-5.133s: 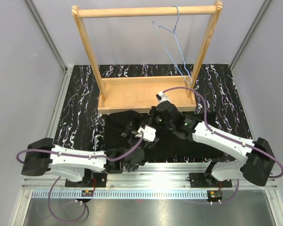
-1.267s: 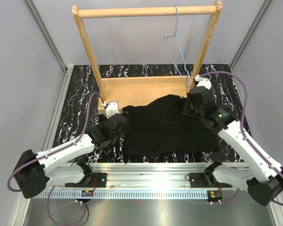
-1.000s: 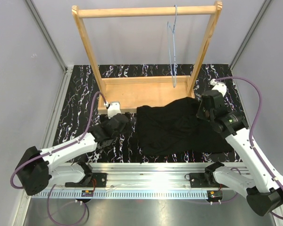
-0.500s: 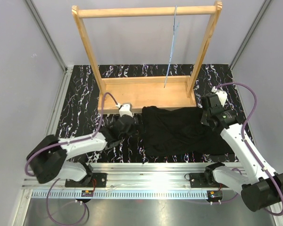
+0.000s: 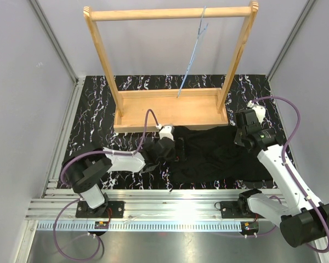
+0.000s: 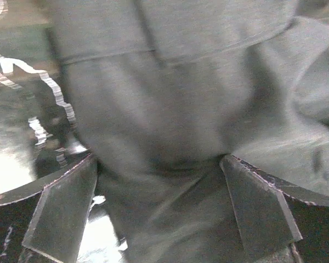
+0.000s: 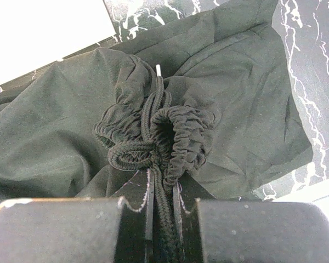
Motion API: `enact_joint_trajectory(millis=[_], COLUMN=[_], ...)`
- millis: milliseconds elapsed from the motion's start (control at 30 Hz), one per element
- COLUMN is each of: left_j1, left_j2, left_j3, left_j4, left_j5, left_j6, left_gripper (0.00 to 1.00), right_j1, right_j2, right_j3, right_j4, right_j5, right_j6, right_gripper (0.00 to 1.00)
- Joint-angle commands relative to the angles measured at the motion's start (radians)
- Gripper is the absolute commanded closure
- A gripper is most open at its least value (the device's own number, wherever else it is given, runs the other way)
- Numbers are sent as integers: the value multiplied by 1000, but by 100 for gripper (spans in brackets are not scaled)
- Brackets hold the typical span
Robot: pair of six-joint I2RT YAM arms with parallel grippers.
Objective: Place the trousers on the hanger
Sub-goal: Fold the trousers
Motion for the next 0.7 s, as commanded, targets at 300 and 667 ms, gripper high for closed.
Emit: enact_joint_trajectory(millis=[300,667], left_j1=[-59,-39], left_j2=[99,-169], left_j3=[83,-31], left_j4=[161,-114], left_j5=[20,-234], left_j6=[-52,9], left_gripper=[43,100], right_j1=[-10,-8], right_j2=[2,57], right_j3=[-11,-47], right_j4=[50,114], right_j5=[-53,-138], right_j6=[-1,0], right_gripper=[100,100])
